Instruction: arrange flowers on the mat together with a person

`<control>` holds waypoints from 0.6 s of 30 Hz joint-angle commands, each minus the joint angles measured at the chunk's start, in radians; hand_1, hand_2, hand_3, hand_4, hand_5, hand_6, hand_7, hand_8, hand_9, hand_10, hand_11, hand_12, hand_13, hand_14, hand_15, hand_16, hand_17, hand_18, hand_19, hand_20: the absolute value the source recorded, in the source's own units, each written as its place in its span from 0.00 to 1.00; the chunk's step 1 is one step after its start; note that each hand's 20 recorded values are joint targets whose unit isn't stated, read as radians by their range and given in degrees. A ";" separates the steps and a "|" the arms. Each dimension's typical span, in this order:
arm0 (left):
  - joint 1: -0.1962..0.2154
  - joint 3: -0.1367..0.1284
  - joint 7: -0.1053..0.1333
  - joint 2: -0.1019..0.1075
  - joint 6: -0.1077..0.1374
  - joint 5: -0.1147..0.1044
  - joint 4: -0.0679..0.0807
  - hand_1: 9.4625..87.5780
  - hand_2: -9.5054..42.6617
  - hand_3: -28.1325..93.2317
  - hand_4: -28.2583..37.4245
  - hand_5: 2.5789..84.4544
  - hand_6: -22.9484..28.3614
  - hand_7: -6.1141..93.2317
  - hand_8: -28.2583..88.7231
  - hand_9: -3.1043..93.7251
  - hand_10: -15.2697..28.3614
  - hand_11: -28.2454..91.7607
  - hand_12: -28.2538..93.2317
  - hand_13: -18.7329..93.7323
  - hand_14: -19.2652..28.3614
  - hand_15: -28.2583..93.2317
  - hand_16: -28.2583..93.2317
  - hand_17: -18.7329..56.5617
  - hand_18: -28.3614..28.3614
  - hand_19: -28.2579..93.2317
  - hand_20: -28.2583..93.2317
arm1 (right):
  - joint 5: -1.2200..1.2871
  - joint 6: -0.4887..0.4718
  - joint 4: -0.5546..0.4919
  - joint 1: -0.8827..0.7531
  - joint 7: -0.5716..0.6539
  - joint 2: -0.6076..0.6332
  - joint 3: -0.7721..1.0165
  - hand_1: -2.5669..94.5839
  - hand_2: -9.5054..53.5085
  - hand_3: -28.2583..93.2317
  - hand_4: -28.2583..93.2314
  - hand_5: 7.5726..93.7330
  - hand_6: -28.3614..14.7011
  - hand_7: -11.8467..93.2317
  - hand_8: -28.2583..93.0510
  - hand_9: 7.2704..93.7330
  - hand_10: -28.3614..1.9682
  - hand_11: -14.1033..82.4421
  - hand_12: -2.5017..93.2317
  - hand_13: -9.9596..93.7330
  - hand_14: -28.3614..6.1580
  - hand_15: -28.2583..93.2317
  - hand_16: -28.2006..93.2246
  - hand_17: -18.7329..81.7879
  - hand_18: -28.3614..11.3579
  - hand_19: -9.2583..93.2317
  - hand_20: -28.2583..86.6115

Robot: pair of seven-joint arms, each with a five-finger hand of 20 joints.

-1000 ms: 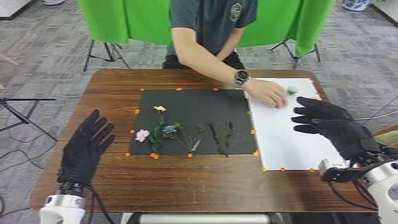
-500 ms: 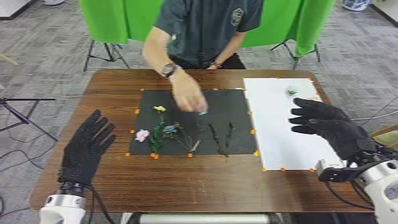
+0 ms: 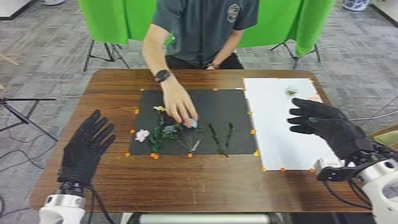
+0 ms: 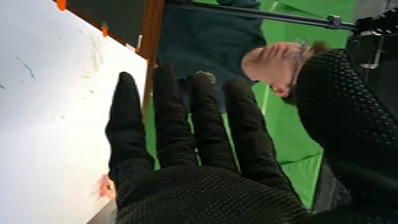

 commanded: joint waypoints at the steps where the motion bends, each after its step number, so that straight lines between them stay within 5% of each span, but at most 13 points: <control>1: 0.008 0.001 0.002 0.007 0.004 -0.006 0.005 0.22 0.17 0.79 0.02 0.28 0.49 0.24 0.16 0.23 0.58 0.38 0.37 0.32 0.65 0.35 0.28 0.07 0.84 0.54 0.32 | -0.001 0.008 0.009 0.014 -0.001 0.008 -0.013 0.31 0.04 0.97 0.05 0.33 0.56 0.26 0.15 0.35 0.51 0.29 0.26 0.41 0.47 0.43 0.44 0.28 0.19 0.56 0.49; 9: 0.019 0.012 0.022 0.030 0.026 -0.020 0.000 0.22 0.17 0.79 0.02 0.28 0.49 0.24 0.16 0.23 0.58 0.38 0.37 0.32 0.65 0.35 0.28 0.07 0.84 0.54 0.32 | -0.222 0.149 0.129 0.202 -0.080 0.182 -0.146 0.34 0.00 0.91 0.01 0.37 0.55 0.30 0.13 0.40 0.53 0.34 0.24 0.48 0.51 0.50 0.40 0.35 0.24 0.67 0.51; 18: 0.026 0.014 0.030 0.028 0.037 -0.021 -0.003 0.22 0.17 0.79 0.02 0.28 0.49 0.24 0.16 0.23 0.58 0.38 0.37 0.32 0.65 0.35 0.28 0.07 0.84 0.54 0.32 | -0.461 0.250 0.311 0.455 -0.113 0.339 -0.324 0.35 0.00 0.90 0.00 0.38 0.57 0.33 0.12 0.41 0.56 0.37 0.24 0.50 0.54 0.56 0.38 0.36 0.23 0.70 0.54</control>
